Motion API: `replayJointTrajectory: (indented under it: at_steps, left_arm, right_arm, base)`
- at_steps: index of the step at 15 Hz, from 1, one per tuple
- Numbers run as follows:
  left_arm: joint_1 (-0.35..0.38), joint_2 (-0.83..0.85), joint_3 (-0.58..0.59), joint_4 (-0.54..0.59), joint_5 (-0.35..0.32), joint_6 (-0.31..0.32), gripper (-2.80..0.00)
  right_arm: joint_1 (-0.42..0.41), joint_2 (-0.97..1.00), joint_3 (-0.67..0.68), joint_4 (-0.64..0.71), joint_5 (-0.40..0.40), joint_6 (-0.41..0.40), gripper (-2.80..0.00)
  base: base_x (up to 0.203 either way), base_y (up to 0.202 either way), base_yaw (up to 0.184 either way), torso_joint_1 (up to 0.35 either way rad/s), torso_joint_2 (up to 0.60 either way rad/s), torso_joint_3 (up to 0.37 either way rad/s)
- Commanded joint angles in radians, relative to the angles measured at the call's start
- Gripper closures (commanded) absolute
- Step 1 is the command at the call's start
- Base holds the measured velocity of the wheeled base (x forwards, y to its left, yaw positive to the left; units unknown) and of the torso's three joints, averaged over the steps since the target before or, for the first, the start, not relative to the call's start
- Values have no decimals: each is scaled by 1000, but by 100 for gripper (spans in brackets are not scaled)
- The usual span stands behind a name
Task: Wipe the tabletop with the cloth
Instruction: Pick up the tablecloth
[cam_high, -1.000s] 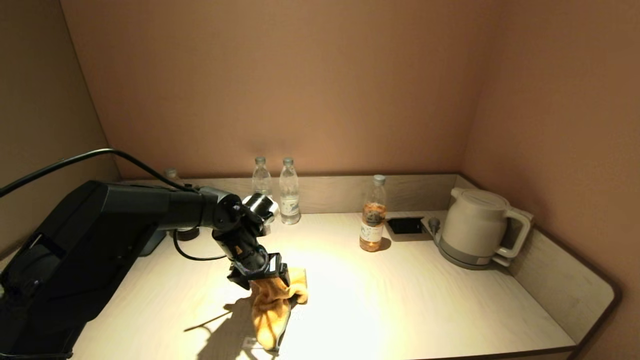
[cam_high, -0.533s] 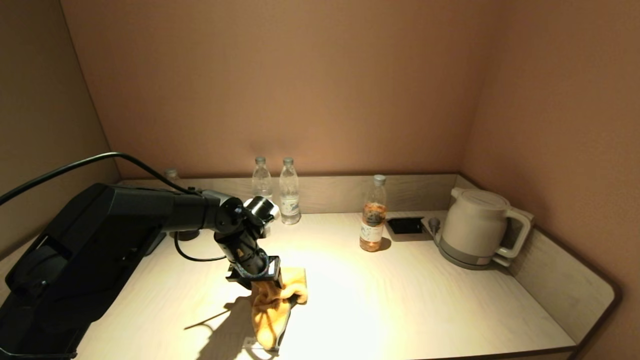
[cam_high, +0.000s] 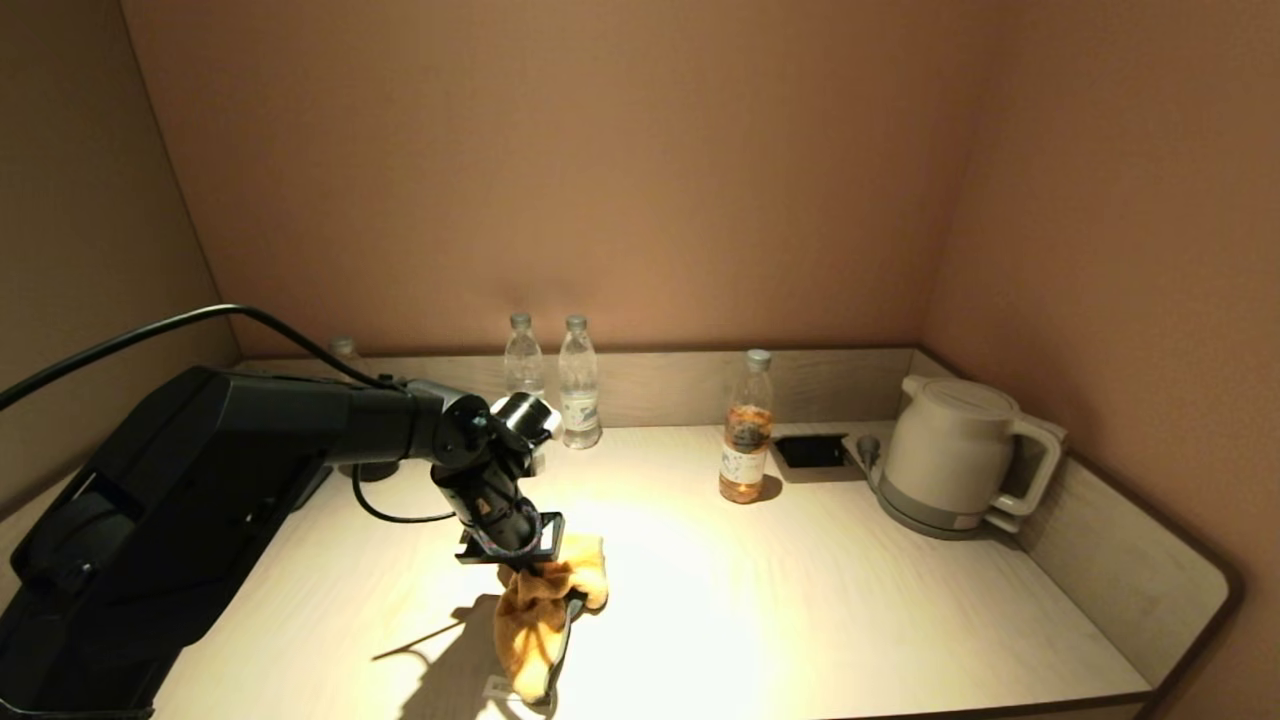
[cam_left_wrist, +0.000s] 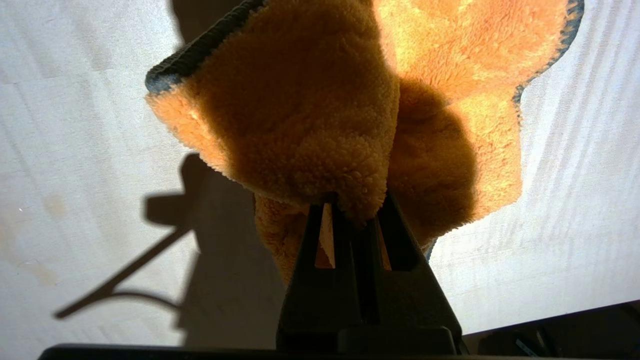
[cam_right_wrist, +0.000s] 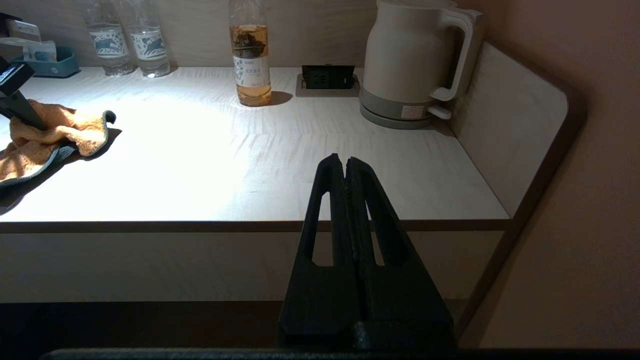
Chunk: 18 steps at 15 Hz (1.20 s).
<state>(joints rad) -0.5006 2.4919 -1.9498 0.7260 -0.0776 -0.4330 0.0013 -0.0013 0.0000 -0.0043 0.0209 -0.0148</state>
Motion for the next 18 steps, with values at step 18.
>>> replayJointTrajectory:
  at_steps: [18]
  left_arm:
    - [312, -86, 8, 20, 203, -46, 0]
  right_arm:
    - [0, 1, 0, 0, 1, -1, 0]
  base:
    - [0, 0, 0, 0, 0, 0]
